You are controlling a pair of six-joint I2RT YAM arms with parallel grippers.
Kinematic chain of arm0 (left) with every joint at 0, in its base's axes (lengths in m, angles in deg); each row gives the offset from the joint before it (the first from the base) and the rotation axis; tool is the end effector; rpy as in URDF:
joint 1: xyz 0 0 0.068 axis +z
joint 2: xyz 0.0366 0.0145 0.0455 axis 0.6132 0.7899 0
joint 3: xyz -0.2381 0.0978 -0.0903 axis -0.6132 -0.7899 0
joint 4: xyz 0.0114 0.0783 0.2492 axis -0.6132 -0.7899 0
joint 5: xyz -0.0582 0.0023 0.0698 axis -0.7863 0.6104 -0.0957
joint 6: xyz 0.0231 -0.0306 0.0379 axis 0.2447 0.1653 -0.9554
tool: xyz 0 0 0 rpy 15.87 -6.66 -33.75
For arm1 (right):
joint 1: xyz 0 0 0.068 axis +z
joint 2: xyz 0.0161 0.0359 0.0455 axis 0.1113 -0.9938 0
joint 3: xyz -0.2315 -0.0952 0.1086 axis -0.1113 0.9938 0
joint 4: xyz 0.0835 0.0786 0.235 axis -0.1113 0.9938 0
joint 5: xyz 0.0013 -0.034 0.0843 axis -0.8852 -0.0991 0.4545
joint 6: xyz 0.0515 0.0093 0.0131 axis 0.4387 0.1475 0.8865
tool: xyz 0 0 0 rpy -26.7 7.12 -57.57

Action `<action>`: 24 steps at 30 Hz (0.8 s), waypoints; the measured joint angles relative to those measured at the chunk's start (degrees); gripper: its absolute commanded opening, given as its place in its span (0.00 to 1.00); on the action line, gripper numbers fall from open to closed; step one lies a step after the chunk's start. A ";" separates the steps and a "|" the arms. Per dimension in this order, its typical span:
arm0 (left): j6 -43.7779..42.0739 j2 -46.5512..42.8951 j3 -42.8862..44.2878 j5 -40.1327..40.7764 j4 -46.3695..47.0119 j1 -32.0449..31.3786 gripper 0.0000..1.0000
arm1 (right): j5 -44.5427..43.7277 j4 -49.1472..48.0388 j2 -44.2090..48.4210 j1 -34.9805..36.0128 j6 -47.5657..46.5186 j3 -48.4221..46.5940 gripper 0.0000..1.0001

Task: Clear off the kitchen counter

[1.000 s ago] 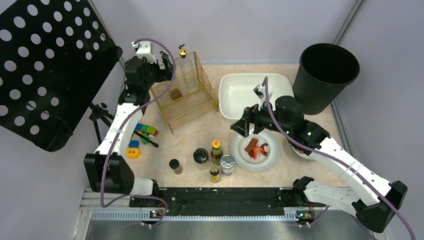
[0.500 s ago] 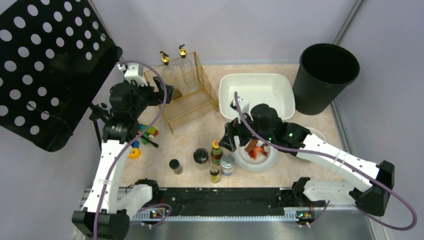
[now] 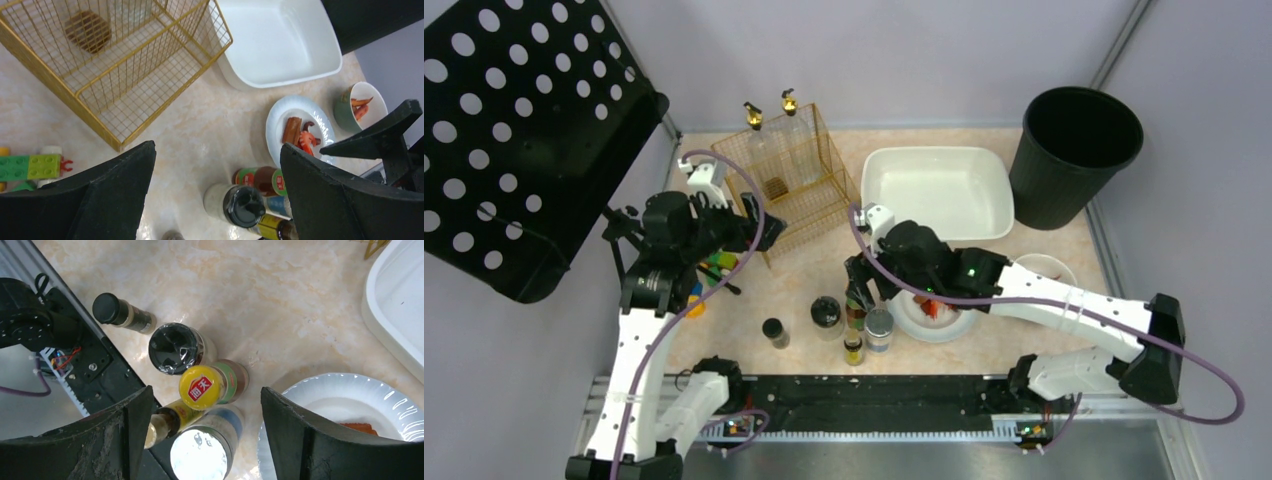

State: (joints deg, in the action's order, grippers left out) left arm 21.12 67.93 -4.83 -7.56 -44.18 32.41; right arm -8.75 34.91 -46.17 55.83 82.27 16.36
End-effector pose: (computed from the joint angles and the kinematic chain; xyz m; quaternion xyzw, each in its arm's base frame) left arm 0.1667 -0.0302 0.3816 0.0349 0.8161 -0.2742 0.5075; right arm 0.1289 0.2404 0.3273 -0.3164 0.8261 0.2835 0.3702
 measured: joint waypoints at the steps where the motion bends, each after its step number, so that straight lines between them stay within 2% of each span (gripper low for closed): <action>1: -0.42 -0.31 0.00 -0.04 -1.25 0.00 0.99 | -1.11 0.17 -0.96 0.63 -0.04 -0.72 0.78; 7: -2.47 -3.41 0.76 1.03 -7.39 0.00 0.99 | -8.20 1.90 -6.34 4.42 0.04 -4.17 0.74; 12: -2.69 -7.82 0.94 1.79 -8.68 0.00 0.99 | -12.31 4.55 -9.29 5.14 1.05 -4.68 0.69; 24: -2.67 -10.29 1.01 2.12 -9.33 0.00 0.99 | -14.56 5.49 -11.43 6.05 2.47 -6.05 0.51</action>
State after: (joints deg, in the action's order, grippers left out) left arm 18.45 57.64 -3.83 -5.44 -53.51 32.41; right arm -23.30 40.40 -57.61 61.88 84.74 10.30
